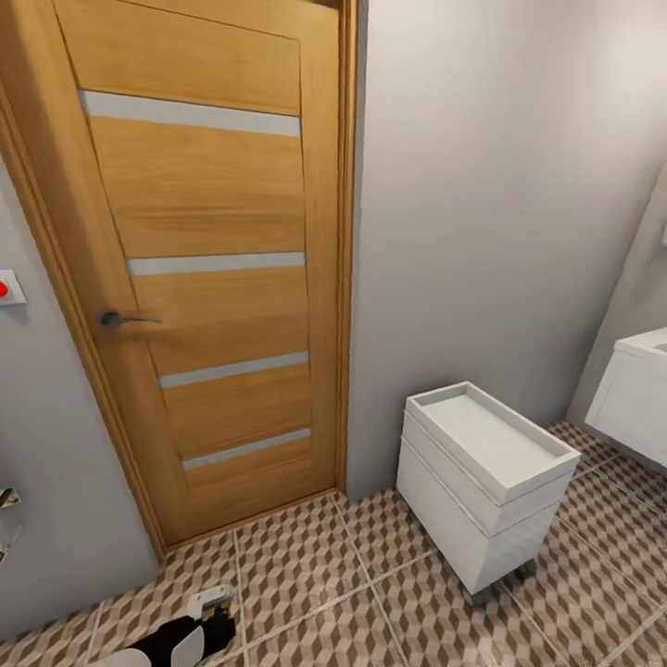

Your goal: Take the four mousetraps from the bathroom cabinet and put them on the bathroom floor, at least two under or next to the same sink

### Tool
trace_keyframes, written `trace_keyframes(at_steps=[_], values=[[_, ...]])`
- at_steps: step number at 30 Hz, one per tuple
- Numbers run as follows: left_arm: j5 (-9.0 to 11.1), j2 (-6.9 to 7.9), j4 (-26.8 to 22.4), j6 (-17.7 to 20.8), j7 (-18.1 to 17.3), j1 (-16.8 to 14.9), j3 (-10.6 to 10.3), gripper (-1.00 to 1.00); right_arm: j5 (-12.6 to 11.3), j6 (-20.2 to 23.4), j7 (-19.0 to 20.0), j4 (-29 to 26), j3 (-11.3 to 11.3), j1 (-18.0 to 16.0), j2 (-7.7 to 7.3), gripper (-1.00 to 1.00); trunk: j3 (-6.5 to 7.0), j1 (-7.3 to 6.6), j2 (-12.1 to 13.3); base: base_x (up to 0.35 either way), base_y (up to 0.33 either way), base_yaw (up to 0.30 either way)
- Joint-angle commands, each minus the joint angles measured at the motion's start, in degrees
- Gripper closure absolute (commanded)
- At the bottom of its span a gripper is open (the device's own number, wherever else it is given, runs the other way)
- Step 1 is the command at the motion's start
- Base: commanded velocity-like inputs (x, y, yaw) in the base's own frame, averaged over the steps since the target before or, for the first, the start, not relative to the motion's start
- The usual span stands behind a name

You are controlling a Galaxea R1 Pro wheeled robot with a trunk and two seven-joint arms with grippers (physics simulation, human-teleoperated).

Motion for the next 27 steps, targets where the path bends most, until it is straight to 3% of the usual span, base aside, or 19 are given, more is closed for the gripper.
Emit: trace_keyframes(at_steps=[1,13,17,19,27], values=[[0.45,0.01,-0.16,0.28,0.24,-0.01,-0.48,1.0,-0.65,0.11,0.26,0.12,0.49,-0.08,0.01,1.0,-0.06,0.0,-0.03,0.0,0.0,-0.3],[0.71,-0.03,-0.36,-0.55,0.4,-0.01,-0.31,1.0,-0.68,0.11,0.25,0.12,0.49,-0.09,0.01,1.0,-0.06,0.0,-0.03,0.0,0.0,-0.3],[2.05,-0.03,-0.22,-2.1,0.42,-0.01,-0.31,1.0,-0.67,0.11,0.24,0.14,0.49,-0.07,0.01,1.0,-0.06,0.0,-0.03,0.0,0.0,-0.3],[3.78,0.05,-0.16,-2.65,0.37,-0.01,-0.39,1.0,-0.69,0.11,0.24,0.12,0.49,-0.08,0.01,1.0,-0.06,0.0,-0.03,0.0,0.0,-0.3],[4.08,0.04,-0.09,-2.38,-0.05,-0.01,-0.49,1.0,-0.74,0.11,0.24,0.09,0.49,-0.08,0.01,1.0,-0.06,0.0,-0.03,0.0,0.0,-0.3]])
